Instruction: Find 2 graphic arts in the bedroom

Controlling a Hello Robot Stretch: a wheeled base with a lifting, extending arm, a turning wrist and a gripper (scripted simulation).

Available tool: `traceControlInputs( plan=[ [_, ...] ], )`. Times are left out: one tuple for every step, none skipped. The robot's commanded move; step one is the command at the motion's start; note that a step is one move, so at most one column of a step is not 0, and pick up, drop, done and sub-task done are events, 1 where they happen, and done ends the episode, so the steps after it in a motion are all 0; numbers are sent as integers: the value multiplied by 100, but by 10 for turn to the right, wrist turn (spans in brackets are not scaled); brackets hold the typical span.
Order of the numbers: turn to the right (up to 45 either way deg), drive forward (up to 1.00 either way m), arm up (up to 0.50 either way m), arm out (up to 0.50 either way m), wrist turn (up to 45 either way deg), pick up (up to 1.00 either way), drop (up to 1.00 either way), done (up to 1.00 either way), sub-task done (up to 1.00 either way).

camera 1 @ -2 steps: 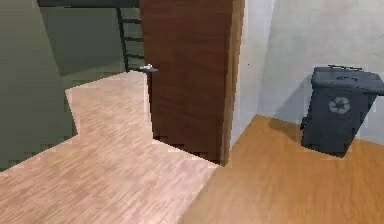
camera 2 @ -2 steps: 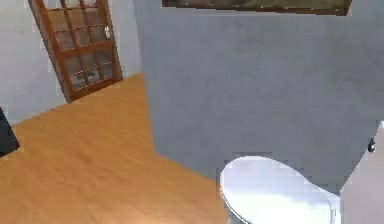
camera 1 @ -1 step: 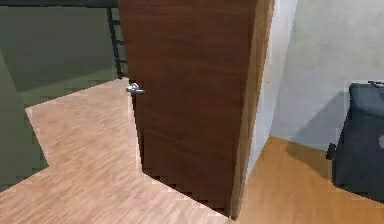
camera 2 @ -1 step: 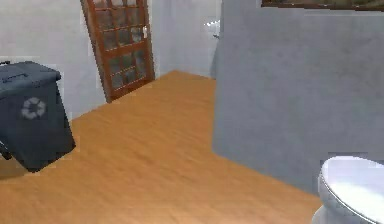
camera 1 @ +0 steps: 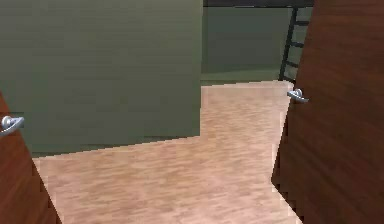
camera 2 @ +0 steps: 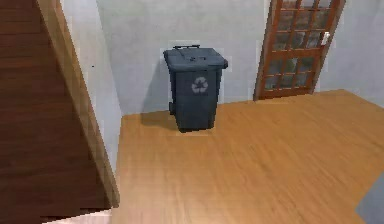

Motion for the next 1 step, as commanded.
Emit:
traceControlInputs(
  plan=[
    [-90,0,0,0,0,0,0,0,0]
  ],
)
